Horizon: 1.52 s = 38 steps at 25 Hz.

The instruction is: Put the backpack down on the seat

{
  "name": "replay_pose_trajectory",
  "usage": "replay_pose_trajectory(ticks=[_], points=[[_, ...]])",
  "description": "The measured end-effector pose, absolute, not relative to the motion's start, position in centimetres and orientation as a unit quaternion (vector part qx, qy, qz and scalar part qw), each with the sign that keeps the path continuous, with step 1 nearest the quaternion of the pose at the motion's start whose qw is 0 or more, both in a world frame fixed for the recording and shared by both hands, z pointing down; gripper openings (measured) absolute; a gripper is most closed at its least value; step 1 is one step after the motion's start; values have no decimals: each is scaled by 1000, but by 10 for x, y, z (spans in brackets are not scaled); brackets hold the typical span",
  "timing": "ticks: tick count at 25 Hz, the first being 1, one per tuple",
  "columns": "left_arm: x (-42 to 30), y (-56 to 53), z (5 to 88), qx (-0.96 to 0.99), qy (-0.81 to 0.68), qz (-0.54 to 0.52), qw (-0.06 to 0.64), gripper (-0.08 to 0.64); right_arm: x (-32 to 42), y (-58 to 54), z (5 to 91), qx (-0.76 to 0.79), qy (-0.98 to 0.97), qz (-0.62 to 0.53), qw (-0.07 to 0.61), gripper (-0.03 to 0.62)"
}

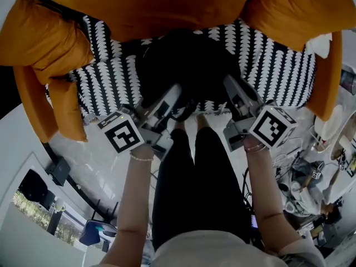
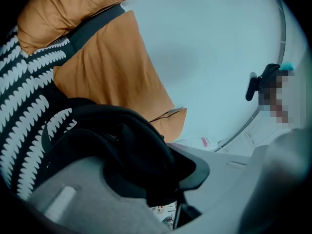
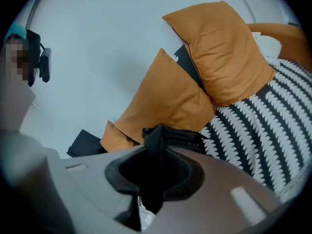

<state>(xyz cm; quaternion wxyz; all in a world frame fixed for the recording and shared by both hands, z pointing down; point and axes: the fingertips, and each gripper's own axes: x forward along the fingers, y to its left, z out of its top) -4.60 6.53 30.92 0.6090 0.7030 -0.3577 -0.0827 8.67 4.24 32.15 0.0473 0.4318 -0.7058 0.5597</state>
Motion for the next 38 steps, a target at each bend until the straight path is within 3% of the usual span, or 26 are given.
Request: replay_pose_trajectory(ticks=[9,14,19,29,38], points=[[-47,36,342,701,-370,-67,606,118,86,18,359,464,-676,568,76,74],[-58,32,367,693,-371,-100,609,119,71,15,385,494,-659,564,53,85],[-25,23,365,705,-359,-108,602,146,94,6,382,501,-663,554,33,107],[-14,29,370,737,-344,-78,577,178,79,16,388,514,-675,524,68,219],[-19,38,367,729,-361,-42,581,251,88,22,382,528,-663,527,59,245]])
